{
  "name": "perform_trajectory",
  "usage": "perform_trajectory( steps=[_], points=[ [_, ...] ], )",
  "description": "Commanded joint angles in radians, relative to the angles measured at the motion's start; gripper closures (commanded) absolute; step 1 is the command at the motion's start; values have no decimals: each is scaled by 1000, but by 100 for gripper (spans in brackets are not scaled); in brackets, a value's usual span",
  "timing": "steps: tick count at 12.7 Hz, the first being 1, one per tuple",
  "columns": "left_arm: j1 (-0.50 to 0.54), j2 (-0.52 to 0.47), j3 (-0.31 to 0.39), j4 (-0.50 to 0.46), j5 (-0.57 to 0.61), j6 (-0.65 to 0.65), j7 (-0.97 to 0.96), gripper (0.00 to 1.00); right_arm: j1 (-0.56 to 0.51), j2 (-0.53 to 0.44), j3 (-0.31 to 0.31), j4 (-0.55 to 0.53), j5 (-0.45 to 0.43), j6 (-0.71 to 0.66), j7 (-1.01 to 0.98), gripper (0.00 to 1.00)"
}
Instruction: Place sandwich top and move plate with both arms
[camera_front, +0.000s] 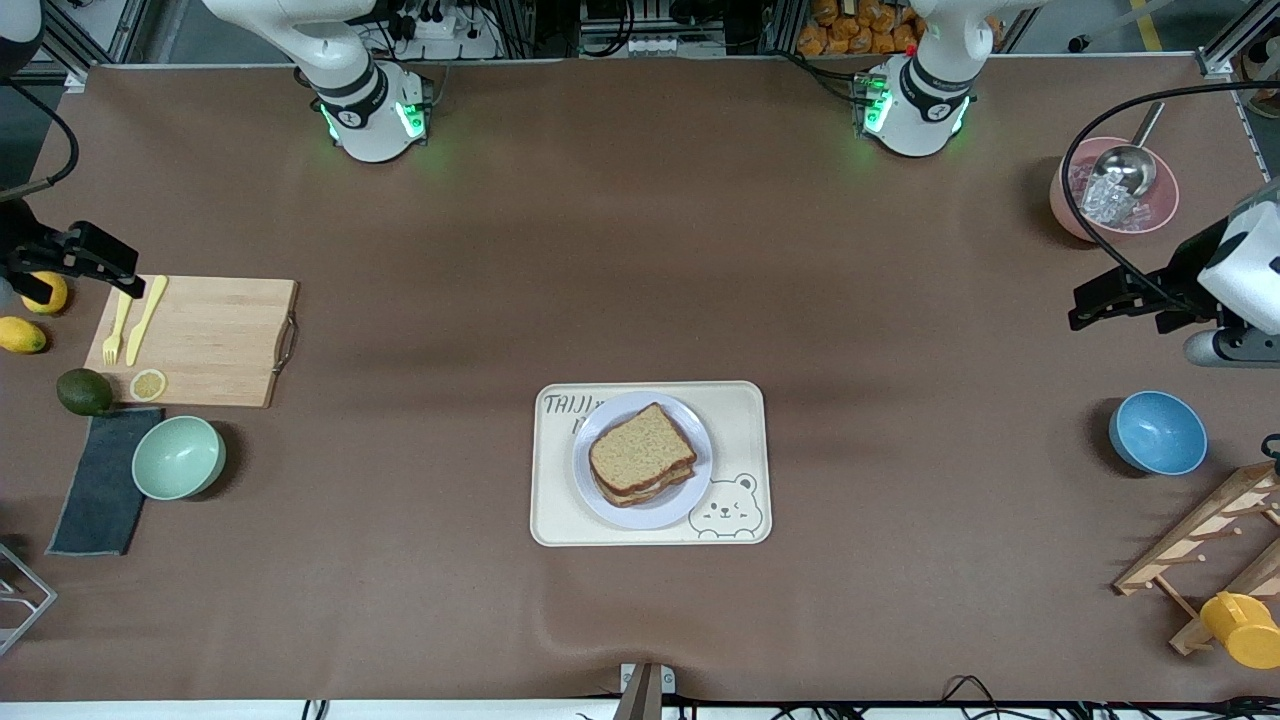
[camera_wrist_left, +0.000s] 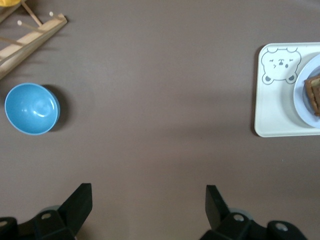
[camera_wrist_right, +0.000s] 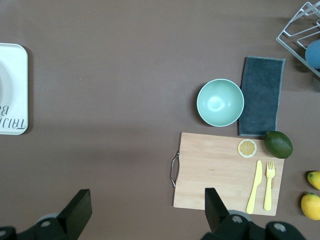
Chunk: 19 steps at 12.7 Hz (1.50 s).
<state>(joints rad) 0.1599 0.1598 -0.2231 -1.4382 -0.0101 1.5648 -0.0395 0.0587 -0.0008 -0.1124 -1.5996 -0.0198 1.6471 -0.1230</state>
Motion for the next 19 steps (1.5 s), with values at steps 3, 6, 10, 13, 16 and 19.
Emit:
perform_trajectory(
  steps=[3, 6, 10, 13, 16, 19],
  points=[
    [10, -103, -2, -22, 27, -52, -54, 0, 4, 7, -1, 18, -5, -4, 11, 0],
    [-81, -156, 65, -100, 25, -6, -60, 0, 4, 7, -3, 17, -5, -4, 11, 0],
    [-242, -219, 256, -162, 25, -9, -65, 0, 4, 7, -1, 17, -5, -4, 11, 0],
    [-272, -215, 295, -156, 25, -18, -60, 0, 4, 7, -1, 17, -5, -4, 11, 0],
    [-270, -200, 300, -134, 27, -20, -46, 0, 4, 7, -1, 17, -5, -4, 11, 0],
    [-272, -186, 301, -126, 25, -26, -57, 0, 4, 7, -3, 17, -5, -4, 11, 0]
  ],
)
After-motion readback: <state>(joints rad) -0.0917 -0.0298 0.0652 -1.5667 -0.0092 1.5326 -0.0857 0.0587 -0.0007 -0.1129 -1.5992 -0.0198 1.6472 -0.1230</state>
